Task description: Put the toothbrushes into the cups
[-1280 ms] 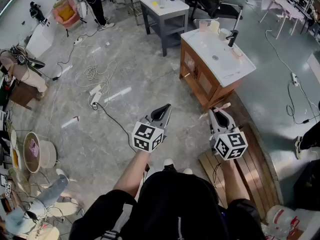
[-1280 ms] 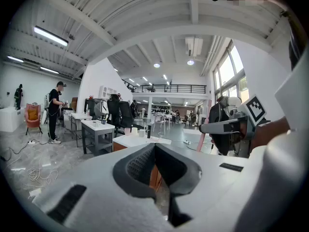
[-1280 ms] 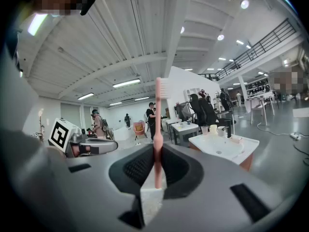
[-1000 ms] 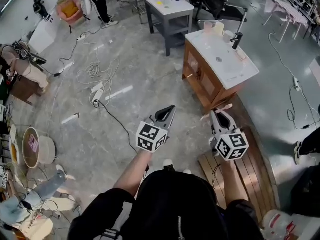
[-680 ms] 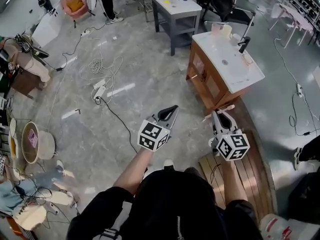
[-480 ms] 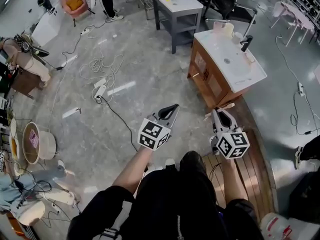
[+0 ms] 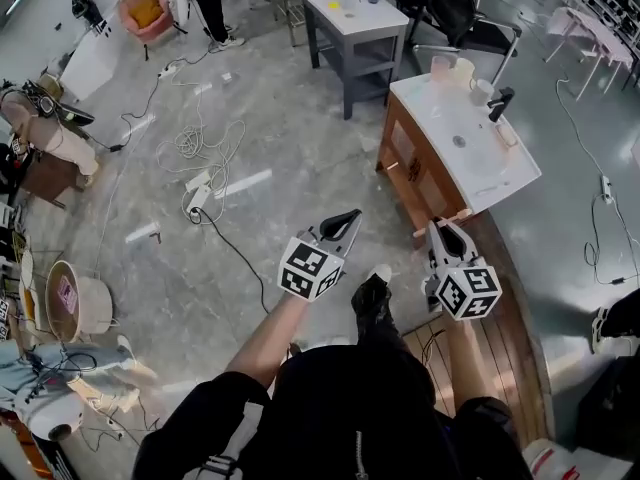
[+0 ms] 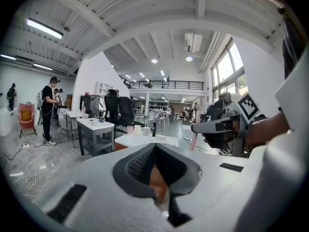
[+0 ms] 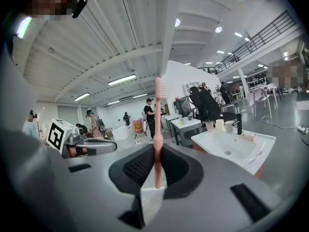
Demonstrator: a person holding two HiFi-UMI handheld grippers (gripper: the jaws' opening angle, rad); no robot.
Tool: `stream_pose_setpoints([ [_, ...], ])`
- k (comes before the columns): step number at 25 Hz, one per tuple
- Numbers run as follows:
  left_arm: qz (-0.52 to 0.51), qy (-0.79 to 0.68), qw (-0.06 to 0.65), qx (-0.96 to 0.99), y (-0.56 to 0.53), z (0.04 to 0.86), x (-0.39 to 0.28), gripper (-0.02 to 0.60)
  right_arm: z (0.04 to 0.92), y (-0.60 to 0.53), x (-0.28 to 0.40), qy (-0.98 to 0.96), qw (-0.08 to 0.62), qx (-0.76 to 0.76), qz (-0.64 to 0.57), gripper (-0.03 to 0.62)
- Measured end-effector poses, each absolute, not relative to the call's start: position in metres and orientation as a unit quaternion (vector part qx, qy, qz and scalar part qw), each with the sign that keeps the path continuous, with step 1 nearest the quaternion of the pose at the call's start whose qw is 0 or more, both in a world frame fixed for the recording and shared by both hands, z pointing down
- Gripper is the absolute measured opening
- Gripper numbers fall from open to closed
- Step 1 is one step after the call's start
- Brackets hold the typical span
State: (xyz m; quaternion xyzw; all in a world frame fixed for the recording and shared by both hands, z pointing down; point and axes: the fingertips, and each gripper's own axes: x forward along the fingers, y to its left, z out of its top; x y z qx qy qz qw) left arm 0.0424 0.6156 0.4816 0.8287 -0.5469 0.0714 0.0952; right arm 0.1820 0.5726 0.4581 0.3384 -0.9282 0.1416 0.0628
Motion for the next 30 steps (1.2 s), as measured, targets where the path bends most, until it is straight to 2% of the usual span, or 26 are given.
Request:
stream_pose_setpoints([
  [14,0.094,-0.54,0.098,0.831,0.391,0.475,0.015,0.0,0.461,0.338,0.132,-0.93,0.058,0.32,0.171,0.046],
  [30,0.077,-0.487,0.096,0.865,0.199,0.475,0.02,0.0,0.472,0.187,0.135,-0.908,0.054,0.376,0.179,0.046],
])
